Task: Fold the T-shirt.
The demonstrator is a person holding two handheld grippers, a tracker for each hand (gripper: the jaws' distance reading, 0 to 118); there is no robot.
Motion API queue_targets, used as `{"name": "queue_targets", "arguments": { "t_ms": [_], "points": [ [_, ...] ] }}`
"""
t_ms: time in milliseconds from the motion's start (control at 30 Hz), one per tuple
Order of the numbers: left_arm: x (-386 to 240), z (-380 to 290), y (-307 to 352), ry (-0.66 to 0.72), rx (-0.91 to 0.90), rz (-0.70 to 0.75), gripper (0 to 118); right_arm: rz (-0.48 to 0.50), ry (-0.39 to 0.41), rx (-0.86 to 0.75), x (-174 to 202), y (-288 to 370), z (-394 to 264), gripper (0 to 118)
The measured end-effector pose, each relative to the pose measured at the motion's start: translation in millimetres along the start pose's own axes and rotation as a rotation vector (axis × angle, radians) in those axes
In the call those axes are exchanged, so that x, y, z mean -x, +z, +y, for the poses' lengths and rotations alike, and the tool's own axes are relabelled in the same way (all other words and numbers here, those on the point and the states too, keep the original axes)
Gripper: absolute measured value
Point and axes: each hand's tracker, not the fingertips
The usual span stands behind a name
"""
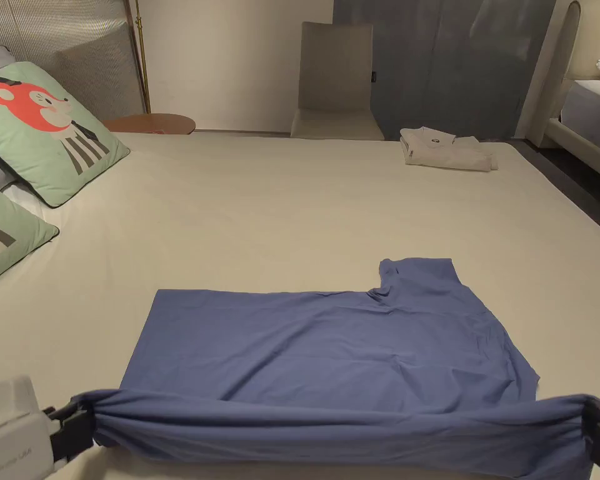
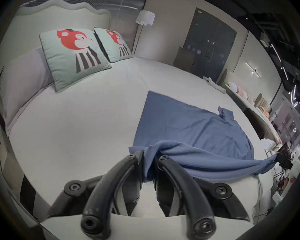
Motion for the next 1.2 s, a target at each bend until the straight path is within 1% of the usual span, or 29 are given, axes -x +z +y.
{"name": "queue_targets", "arguments": {
  "t_ms": [67, 133, 233, 300, 533, 667, 867, 900, 933, 967, 1000, 1033, 1067, 1100, 1133, 1200],
  "points": [
    [-4, 19, -23, 0.011, 0.006, 0.0, 7, -0.013, -0.003, 0.003, 1, -26, 14, 2],
    [-10, 35, -47, 0.019, 0.026, 0.008, 7, -0.04, 0.024, 0.028, 6, -52, 24, 2],
    [-16, 50, -84, 0.042, 0.074, 0.027, 7, -0.053, 0.041, 0.088, 11, -94, 32, 2],
    [-19, 55, -105, 0.035, 0.1, 0.037, 7, -0.066, 0.072, 0.115, 14, -117, 34, 2],
    [-28, 58, -153, 0.019, 0.174, 0.08, 7, -0.096, 0.09, 0.233, 14, -191, 30, 2],
    [-29, 60, -166, 0.016, 0.19, 0.086, 7, -0.109, 0.101, 0.265, 14, -210, 25, 2],
    [-30, 58, -165, 0.003, 0.189, 0.087, 7, -0.119, 0.12, 0.274, 15, -212, 18, 3],
    [-31, 58, -161, 0.001, 0.187, 0.086, 10, -0.121, 0.116, 0.268, 14, -209, 18, 7],
    [-31, 58, -157, -0.008, 0.179, 0.094, 18, -0.12, 0.116, 0.26, 15, -206, 18, 19],
    [-31, 59, -153, -0.03, 0.165, 0.105, 35, -0.14, 0.129, 0.242, 17, -201, 20, 45],
    [-32, 60, -145, -0.063, 0.144, 0.109, 68, -0.149, 0.147, 0.222, 17, -195, 22, 83],
    [-32, 60, -137, -0.084, 0.116, 0.108, 92, -0.147, 0.154, 0.197, 16, -188, 24, 99],
    [-32, 61, -129, -0.099, 0.086, 0.107, 109, -0.143, 0.152, 0.15, 16, -178, 28, 103],
    [-34, 61, -116, -0.11, 0.031, 0.095, 108, -0.149, 0.154, 0.106, 18, -168, 31, 101],
    [-33, 62, -105, -0.134, -0.012, 0.118, 107, -0.158, 0.158, 0.075, 19, -158, 35, 101],
    [-34, 62, -83, -0.141, -0.066, 0.103, 106, -0.165, 0.145, 0.002, 20, -136, 40, 101]
  ]
}}
